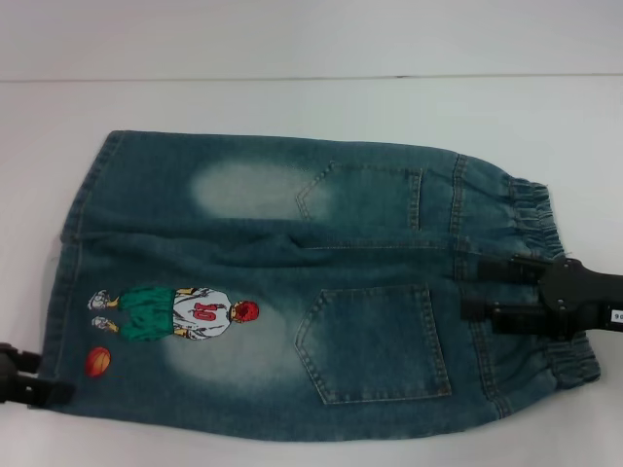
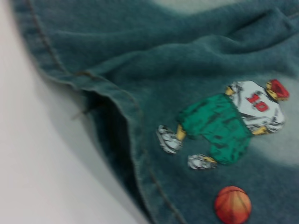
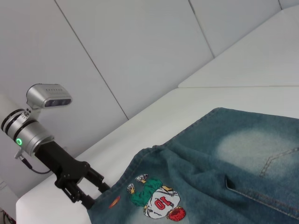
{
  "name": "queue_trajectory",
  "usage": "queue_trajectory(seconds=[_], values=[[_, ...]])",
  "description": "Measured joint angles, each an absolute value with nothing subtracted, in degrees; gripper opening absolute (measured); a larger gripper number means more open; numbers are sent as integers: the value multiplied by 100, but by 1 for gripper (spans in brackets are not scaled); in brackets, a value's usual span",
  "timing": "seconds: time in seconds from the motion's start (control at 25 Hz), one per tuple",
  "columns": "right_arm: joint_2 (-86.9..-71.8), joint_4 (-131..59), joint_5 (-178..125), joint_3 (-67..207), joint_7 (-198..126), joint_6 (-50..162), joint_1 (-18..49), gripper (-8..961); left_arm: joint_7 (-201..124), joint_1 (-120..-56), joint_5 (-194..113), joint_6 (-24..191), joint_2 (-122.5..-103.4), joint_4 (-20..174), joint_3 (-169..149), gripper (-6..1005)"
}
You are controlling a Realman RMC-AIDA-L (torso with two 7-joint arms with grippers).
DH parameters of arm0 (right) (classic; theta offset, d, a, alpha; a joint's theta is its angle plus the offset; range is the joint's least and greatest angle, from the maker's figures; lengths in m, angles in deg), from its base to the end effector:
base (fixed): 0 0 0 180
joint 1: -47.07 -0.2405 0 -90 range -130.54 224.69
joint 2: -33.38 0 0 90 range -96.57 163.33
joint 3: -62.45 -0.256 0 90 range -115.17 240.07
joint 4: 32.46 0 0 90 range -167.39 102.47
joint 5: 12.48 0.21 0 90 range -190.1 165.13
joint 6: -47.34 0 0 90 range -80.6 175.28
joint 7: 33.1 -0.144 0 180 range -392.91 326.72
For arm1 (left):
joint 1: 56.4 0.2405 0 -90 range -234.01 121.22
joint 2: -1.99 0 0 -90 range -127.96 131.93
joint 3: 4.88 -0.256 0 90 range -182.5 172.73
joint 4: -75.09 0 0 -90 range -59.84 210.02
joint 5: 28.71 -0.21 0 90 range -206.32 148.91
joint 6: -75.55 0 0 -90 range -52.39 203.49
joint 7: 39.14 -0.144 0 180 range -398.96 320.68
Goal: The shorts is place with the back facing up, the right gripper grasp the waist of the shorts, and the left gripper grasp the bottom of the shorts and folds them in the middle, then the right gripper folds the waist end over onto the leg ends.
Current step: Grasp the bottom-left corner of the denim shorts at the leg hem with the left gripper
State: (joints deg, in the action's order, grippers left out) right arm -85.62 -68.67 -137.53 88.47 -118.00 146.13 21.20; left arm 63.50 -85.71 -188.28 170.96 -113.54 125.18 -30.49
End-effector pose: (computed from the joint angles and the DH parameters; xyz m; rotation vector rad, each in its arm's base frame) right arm 0.2999 0.2838 0.0102 -2.6786 0.9805 0.7836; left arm -0.3597 0.2856 0.0644 -2.5882 -1.3061 0.1902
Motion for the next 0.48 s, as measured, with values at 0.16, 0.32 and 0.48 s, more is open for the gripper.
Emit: queue_trajectory(seconds=[0.16, 0.32, 0.48], values=[[-8562, -6867, -13748, 8847, -11800, 14623, 2123, 914, 6375, -8571, -18827, 17227, -11391, 12495, -3190, 839], [-8556, -6867, -13700, 8847, -11800, 14632, 2128, 914, 6393, -8584, -18826, 17316, -11425, 12475, -3271, 842], [-8553, -6867, -13689, 8847, -11800, 14632, 2120, 914, 6391, -8638, -18827, 17382, -11436, 12433, -3283, 843]])
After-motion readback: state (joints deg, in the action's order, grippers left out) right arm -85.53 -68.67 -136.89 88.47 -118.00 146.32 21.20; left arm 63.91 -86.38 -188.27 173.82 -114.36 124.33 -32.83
